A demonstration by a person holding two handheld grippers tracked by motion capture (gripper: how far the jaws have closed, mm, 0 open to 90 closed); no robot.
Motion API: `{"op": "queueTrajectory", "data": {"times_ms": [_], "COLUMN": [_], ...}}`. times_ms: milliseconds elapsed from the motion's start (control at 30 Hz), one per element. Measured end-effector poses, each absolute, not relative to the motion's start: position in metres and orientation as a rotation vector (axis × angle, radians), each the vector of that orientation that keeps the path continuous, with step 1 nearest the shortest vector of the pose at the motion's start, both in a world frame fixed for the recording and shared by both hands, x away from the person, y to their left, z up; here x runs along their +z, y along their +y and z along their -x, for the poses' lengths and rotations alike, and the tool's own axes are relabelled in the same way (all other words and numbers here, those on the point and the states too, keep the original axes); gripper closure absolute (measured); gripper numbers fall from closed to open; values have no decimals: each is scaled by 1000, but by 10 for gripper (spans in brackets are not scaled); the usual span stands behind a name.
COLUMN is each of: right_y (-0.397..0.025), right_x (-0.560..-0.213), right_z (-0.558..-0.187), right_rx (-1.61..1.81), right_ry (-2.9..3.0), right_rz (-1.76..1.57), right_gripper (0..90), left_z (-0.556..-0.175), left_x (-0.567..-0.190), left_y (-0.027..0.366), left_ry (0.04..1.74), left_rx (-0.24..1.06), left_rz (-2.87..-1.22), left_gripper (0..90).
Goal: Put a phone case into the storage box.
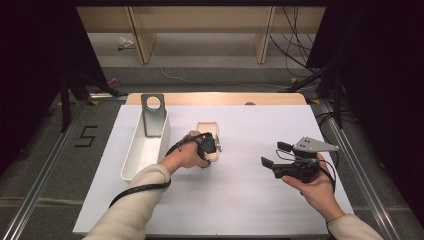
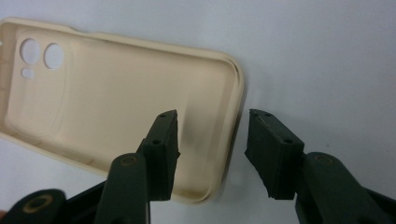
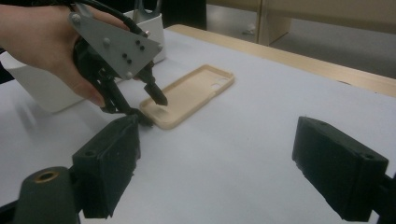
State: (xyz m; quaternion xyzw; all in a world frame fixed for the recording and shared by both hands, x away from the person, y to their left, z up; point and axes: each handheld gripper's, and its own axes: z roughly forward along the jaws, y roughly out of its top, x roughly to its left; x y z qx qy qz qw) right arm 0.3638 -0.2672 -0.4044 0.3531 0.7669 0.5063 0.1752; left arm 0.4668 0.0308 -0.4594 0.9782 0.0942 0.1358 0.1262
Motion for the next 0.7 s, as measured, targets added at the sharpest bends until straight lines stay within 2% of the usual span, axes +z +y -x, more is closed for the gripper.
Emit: {"op": "queueTrajectory", "data": {"times_ms": [333, 700], "right_y": [-267, -267], "right_x": [-404, -404], "right_z": [-364, -364], "right_rx": [1438, 1439], "right_ry": [2171, 2170], "right_rz": [-1001, -1002], "right_gripper": [161, 161], "left_z": [-467, -471], "left_x": [-459, -459], "left_y": [29, 30], "left_ry": [232, 278], "left_rx": [348, 251], "left_rz": [-2867, -2865], "left_gripper": [647, 719]}}
